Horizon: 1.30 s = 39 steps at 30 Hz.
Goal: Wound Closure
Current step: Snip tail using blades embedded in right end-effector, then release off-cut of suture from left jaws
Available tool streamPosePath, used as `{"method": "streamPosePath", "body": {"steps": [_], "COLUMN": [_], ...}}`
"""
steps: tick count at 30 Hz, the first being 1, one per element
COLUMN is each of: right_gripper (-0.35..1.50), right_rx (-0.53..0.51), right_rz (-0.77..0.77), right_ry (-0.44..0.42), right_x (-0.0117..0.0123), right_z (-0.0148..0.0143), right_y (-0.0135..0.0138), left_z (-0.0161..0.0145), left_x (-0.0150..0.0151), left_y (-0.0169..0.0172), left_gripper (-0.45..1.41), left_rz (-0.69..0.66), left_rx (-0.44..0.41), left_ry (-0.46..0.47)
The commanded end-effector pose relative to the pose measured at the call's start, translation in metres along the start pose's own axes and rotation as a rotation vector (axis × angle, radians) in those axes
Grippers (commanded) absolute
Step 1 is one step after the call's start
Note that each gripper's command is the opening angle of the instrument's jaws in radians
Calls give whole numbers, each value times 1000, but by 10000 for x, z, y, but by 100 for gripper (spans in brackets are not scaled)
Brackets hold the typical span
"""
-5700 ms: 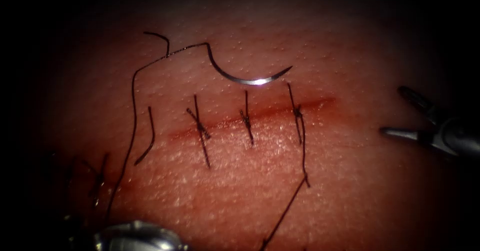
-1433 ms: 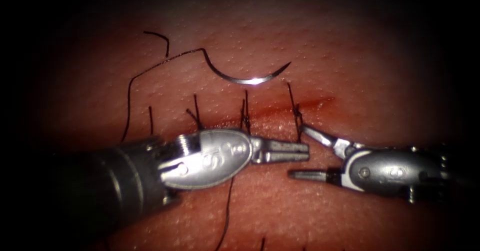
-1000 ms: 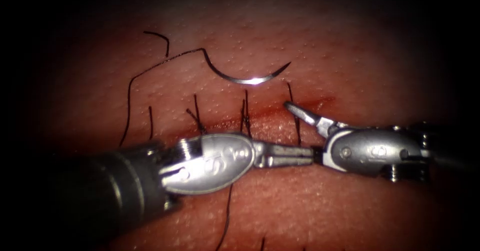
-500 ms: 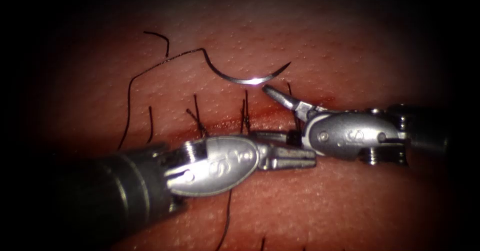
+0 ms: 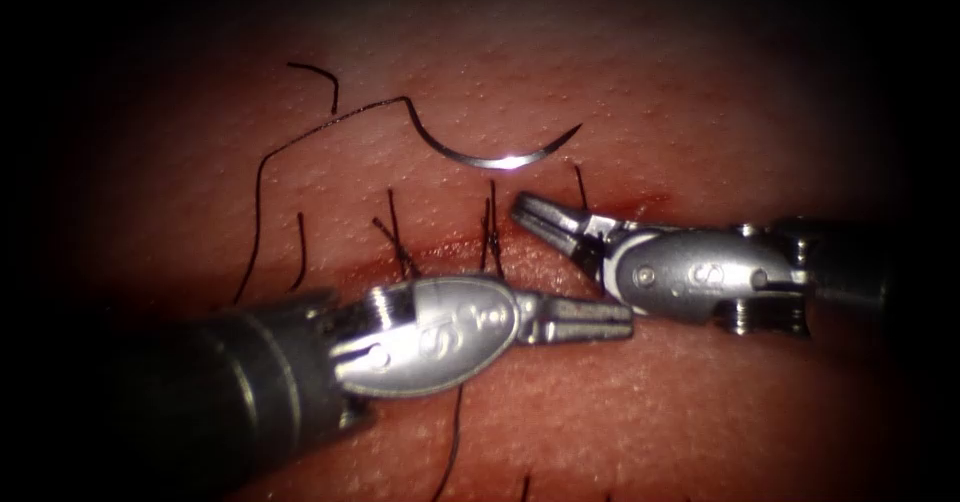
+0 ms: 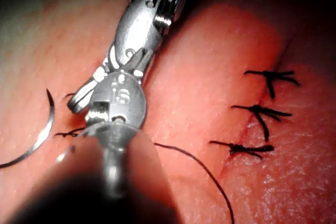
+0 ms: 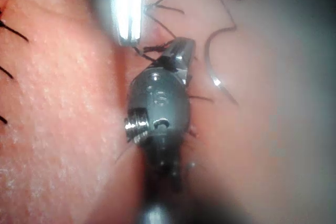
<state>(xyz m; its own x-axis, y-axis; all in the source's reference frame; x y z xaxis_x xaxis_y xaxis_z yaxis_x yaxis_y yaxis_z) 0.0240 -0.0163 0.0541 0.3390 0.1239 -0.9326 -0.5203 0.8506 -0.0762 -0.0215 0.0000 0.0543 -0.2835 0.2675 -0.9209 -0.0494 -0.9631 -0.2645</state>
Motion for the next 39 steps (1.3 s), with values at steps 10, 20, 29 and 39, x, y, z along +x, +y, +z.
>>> {"method": "streamPosePath", "body": {"steps": [10,20,29,39], "right_gripper": [121,116,116,116], "right_rx": [-11,-105,-97,-86], "right_rz": [-106,-88,-120,-122], "right_ry": [16,-1,-33,-43], "right_x": [4,23,25,27], "right_z": [-71,-132,-117,-115], "right_y": [66,139,122,118], "left_z": [19,90,87,29], "left_x": [2,-33,-106,-87], "left_y": [51,77,80,92], "left_gripper": [-45,-45,54,57], "left_rz": [80,125,-146,-183], "left_rx": [-55,-90,-93,-93], "left_ry": [51,89,-132,-198]}}
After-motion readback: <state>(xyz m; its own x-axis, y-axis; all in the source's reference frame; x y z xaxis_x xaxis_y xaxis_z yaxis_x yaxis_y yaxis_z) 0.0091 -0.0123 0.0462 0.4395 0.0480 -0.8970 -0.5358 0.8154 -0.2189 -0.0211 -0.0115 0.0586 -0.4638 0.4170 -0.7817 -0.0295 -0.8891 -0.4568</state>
